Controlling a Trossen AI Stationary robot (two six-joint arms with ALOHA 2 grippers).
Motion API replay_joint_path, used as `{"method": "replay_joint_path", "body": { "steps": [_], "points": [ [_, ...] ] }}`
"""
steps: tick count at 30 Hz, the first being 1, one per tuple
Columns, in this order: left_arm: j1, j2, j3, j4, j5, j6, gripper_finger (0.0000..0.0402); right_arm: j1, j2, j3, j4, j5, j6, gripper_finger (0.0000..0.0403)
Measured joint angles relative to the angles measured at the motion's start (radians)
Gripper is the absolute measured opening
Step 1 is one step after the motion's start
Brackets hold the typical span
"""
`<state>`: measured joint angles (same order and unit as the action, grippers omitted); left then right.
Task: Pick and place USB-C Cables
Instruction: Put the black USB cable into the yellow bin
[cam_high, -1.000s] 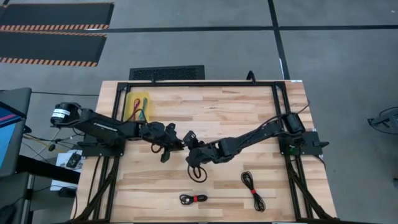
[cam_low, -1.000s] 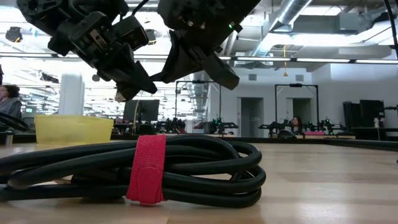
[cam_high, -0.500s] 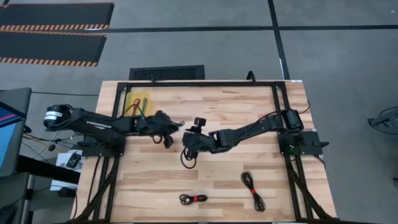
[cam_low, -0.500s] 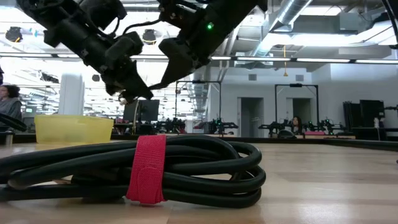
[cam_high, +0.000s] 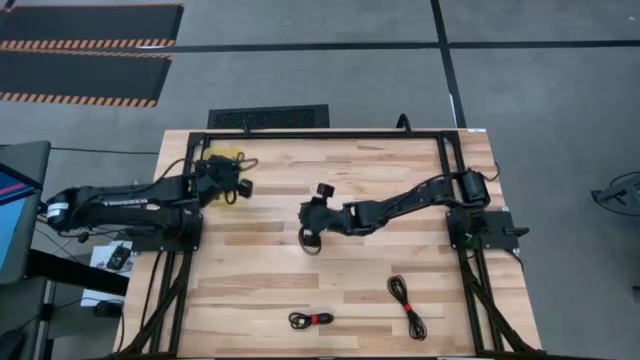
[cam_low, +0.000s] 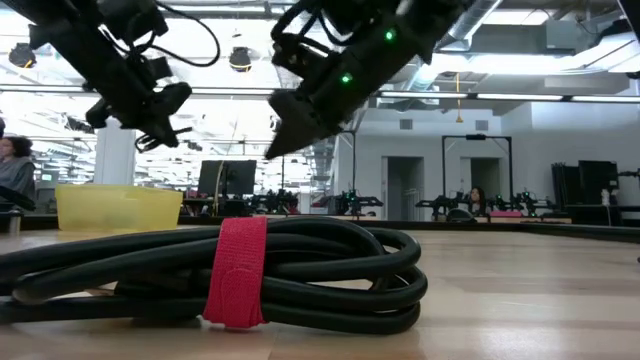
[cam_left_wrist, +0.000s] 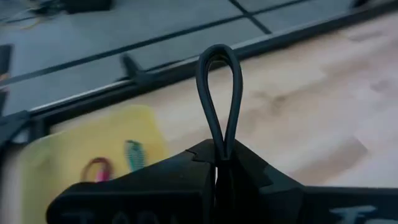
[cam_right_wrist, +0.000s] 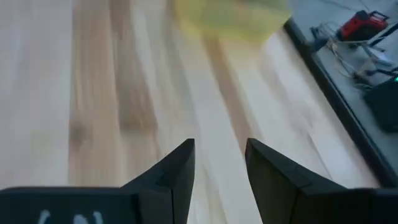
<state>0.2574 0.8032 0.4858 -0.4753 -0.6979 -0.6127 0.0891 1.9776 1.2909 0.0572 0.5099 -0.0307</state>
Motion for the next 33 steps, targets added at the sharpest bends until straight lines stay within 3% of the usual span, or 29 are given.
{"method": "replay_joint_path", "body": {
  "steps": [11,23,33],
  "points": [
    [0.219,0.112,-0.001,-0.048,0.049,-0.020,0.0025,-0.094,-0.163,-0.345,0.426,-0.372,0.127,0.0165],
    [0.285,0.203,-0.002,-0.050,0.060,-0.014,0.0149,-0.067,-0.268,-0.433,0.471,-0.409,0.103,0.0151],
    [0.284,0.191,-0.002,-0.050,0.045,0.025,0.0156,-0.057,-0.266,-0.435,0.473,-0.406,0.124,0.0134]
  ]
}}
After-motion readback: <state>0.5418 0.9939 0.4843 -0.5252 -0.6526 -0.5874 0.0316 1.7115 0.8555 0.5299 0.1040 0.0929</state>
